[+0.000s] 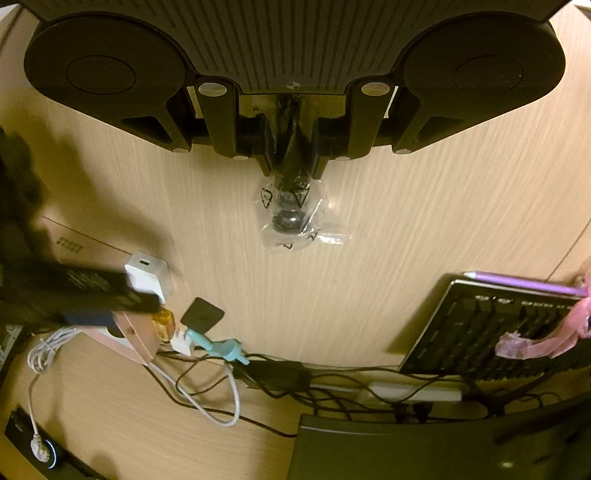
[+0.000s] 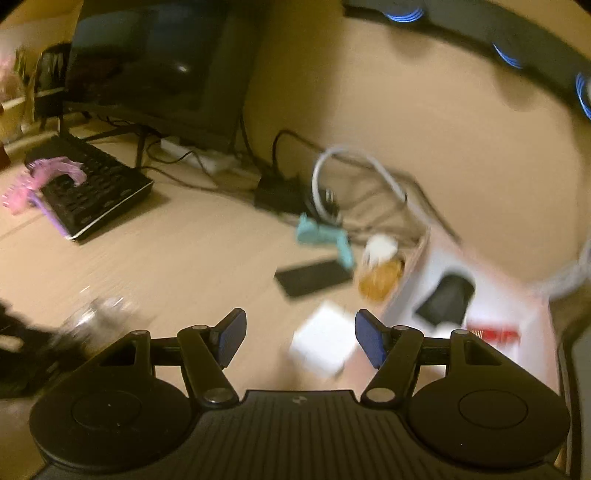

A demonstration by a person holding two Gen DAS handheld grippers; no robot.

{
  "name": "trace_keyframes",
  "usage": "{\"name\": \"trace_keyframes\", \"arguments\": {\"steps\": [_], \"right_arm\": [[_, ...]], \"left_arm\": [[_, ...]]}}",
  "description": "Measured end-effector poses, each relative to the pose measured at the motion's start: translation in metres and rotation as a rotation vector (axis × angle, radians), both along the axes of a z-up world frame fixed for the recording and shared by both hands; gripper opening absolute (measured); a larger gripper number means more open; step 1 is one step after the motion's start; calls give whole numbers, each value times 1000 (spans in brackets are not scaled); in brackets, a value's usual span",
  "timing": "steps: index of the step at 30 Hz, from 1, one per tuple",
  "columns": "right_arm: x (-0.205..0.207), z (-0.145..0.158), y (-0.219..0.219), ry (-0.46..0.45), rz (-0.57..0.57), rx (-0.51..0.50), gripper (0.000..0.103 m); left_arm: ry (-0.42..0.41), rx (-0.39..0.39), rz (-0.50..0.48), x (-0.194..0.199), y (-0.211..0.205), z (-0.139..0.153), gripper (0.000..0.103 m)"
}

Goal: Organize rigid objects
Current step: 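Lift the bagged item with left gripper while right gripper moves toward white adapter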

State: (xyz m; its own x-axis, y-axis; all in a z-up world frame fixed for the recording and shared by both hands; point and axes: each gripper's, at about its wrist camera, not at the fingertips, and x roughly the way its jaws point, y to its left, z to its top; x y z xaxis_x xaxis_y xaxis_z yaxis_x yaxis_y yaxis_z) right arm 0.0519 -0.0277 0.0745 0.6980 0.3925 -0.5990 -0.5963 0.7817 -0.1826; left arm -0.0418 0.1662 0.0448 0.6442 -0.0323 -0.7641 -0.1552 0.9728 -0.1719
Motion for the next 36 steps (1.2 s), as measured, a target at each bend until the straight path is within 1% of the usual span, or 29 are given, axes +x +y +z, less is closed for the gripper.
{"name": "trace_keyframes", "arguments": {"steps": [1,2,5,9,10,12,14,20,23,26,27,28,30,31,33,34,36], "right_arm": [[9,-1,9,-4,-3,-17,62],[19,-3,18,-5,-11,-40,52],[45,-14,43,-6,-20,-132,35],[60,-37,60,-37,-22,-250,32],[61,-41,60,-23,-31,-263,32],[62,-45,53,23,-56,-252,31],[54,-41,45,35,-53,-229,31],[13,-34,23,123,20,-145,31],[-9,-32,6,141,32,-119,31],[-28,-24,-16,156,44,-54,32],[-36,-20,-26,146,45,-30,35],[-41,-17,-33,133,39,-20,44],[-52,-12,-50,90,-1,-3,57],[-55,-11,-58,76,-18,7,59],[-61,-12,-74,74,-50,23,59],[-61,-14,-82,82,-66,30,59],[-58,-17,-96,98,-112,45,59]], "left_arm": [[-1,-2,3,-2,0,0,23],[-2,-4,7,-2,0,0,23],[-1,-7,18,-4,-1,0,23],[3,-15,23,-6,-1,1,23],[2,-19,24,-7,0,1,23],[-2,-29,30,-9,1,1,23],[-1,-33,32,-8,2,1,24],[-2,-28,20,-4,-1,1,24],[-1,-21,7,1,-5,1,24],[-12,-4,-18,7,-12,-1,24],[-19,3,-25,9,-14,-1,25],[-27,13,-33,12,-17,-2,25],[-42,42,-58,19,-25,-4,26],[-46,60,-76,24,-30,-4,26],[-45,84,-114,33,-40,-5,32],[-42,89,-134,37,-44,-5,38],[-34,95,-183,45,-54,-5,55]]}}
